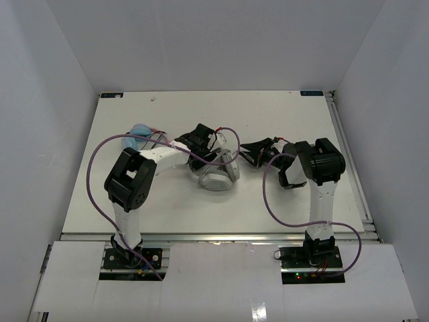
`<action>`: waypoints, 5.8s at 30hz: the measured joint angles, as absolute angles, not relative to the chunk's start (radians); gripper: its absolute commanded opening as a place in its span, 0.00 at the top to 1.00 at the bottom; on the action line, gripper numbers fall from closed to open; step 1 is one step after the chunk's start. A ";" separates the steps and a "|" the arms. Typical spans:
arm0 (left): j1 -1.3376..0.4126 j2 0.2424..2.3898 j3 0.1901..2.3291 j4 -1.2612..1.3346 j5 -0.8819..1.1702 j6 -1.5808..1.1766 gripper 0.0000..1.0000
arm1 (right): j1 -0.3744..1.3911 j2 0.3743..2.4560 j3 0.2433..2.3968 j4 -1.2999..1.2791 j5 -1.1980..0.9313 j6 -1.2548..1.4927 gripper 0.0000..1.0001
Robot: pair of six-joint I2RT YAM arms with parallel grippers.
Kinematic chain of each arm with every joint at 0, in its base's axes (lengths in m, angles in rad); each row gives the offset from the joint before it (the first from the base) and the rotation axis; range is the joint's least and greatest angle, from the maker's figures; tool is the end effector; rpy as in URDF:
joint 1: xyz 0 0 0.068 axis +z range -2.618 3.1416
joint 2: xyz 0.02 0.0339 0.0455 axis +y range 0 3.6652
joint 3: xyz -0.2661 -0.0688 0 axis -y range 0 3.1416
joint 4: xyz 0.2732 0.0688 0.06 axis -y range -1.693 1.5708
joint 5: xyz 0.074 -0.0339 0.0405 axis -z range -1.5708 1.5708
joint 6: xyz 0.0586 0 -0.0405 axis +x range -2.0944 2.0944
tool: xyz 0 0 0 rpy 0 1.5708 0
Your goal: Wrap the headphones
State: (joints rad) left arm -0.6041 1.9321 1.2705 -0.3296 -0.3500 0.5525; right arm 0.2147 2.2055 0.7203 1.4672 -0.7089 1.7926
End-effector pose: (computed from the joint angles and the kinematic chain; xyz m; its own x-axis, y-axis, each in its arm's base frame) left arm 0.3712 -0.2318 0.1339 -0.3872 0.8663 -0.3156 0.6840 0.4995 0.5316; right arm 0.3625 0.1181 0.0586 -0.7743 0.5890 0.2314 0.1926 -0.1289 0.9728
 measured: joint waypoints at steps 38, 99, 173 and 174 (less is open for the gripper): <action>-0.574 1.906 1.477 -0.430 -0.436 0.365 0.02 | 0.132 2.109 0.745 1.333 -0.767 1.628 0.42; -0.511 1.983 1.622 -0.781 -0.137 0.216 0.02 | 0.124 2.052 0.722 1.328 -0.764 1.376 0.51; -0.684 0.838 0.533 0.232 0.238 -0.359 0.02 | 0.551 0.754 0.644 -0.230 0.031 0.409 0.10; -0.688 0.827 0.533 0.232 0.232 -0.356 0.02 | 0.551 0.754 0.644 -0.230 0.032 0.408 0.10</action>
